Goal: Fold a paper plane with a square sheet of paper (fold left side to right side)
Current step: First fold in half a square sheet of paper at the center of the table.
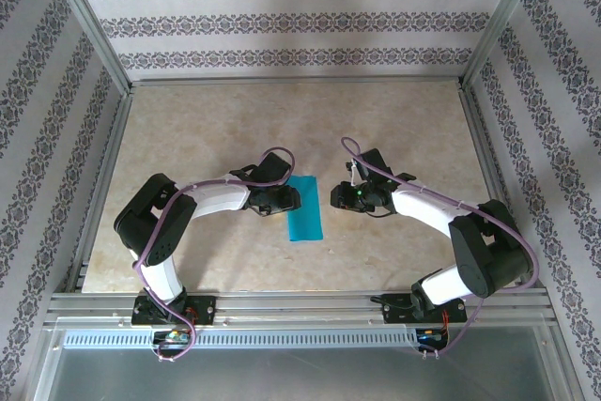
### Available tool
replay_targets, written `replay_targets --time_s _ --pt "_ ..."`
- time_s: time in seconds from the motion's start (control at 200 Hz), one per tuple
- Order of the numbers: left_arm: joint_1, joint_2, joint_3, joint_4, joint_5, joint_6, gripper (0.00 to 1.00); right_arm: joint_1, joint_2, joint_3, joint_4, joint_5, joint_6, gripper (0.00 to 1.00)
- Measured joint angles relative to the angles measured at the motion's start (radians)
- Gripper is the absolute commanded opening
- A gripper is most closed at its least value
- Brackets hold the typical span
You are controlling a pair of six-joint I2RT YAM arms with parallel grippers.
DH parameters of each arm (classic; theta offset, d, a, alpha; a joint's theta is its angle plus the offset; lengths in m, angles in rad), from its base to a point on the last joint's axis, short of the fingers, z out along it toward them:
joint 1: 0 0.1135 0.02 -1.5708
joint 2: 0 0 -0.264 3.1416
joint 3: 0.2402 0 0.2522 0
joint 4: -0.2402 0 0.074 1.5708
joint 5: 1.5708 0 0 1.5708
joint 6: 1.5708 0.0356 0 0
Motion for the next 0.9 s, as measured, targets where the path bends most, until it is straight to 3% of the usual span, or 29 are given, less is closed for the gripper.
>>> replay_targets --time_s 0.899 --pt "-0.005 0.002 0.000 -0.004 -0.023 -0.008 0.38 0.000 0.000 0.000 0.000 0.000 -0.003 0.35"
